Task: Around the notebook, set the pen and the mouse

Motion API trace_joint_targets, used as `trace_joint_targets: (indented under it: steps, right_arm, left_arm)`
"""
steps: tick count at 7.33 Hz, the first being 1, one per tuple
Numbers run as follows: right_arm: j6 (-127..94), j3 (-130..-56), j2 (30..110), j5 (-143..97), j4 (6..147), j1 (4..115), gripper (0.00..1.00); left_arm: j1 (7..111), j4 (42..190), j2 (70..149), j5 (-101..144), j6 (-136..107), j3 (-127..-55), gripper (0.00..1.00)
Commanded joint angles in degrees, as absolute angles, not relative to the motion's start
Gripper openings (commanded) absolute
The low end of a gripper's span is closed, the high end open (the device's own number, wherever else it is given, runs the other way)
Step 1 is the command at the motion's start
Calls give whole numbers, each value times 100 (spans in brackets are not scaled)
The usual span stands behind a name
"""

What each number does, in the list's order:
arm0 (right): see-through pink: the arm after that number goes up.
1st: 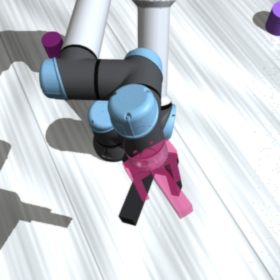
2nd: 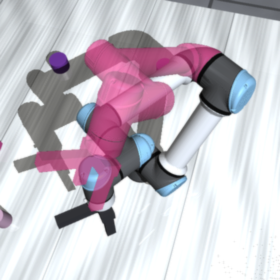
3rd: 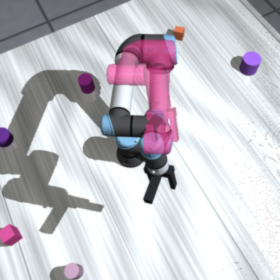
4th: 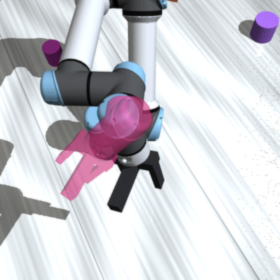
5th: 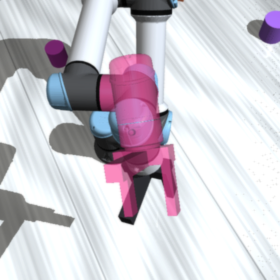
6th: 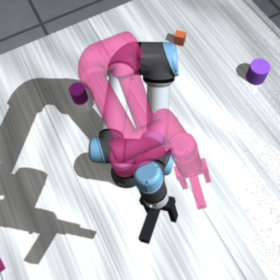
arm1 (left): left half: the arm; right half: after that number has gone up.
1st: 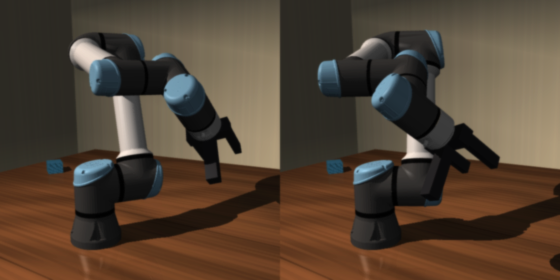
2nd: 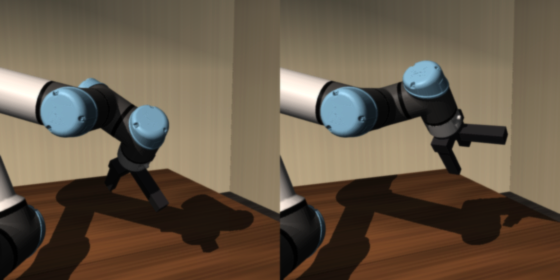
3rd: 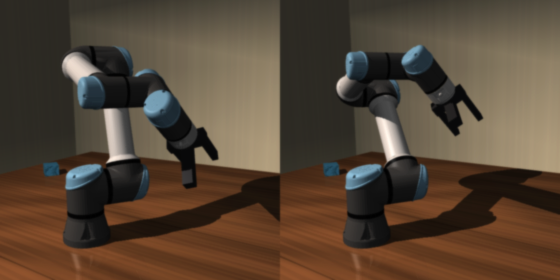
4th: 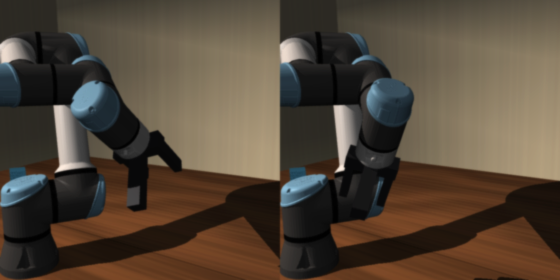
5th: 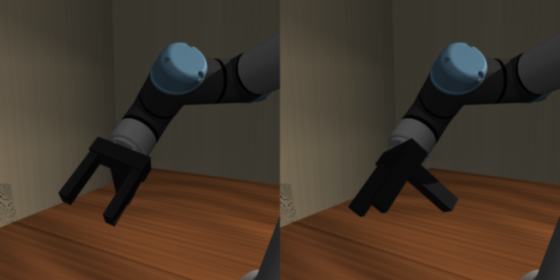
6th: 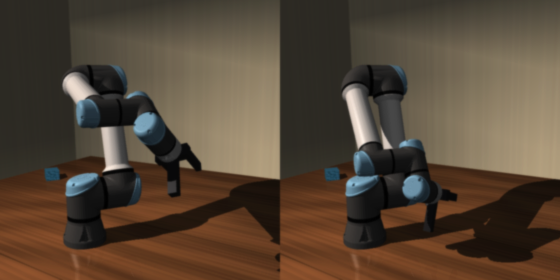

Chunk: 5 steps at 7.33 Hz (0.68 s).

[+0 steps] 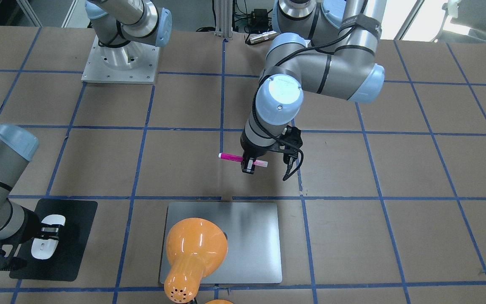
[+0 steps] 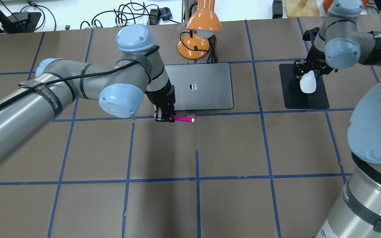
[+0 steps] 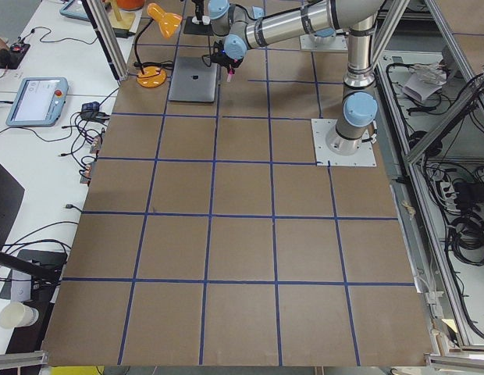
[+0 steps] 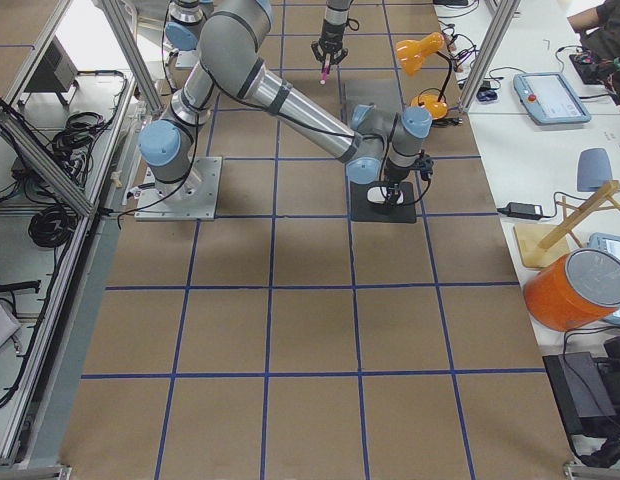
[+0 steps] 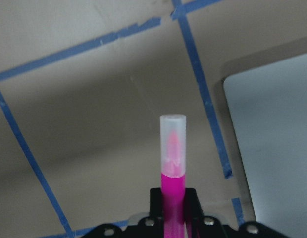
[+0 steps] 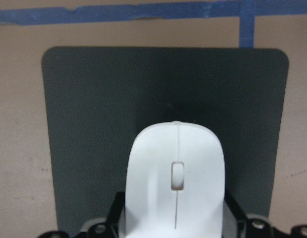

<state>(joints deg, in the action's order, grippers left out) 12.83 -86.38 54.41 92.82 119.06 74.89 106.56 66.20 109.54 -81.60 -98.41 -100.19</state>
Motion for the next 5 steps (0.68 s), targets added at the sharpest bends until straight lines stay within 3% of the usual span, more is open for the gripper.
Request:
trace_joint_targets:
  steps: [1, 3, 5]
  right_arm:
    - [1248, -8675, 5388, 9299, 11874, 7488, 100]
    - [1091, -8579, 5519, 9316, 11813, 7497, 100]
    - [1090, -8447, 5948, 9308, 11429, 7549, 100]
  left_arm:
    - [11178, 6084, 11554, -8139, -10861, -10072, 0]
    - [11443, 5950, 11707, -8156, -10916, -10151, 0]
    - [11478, 5278, 11663, -8208, -10881, -10702, 0]
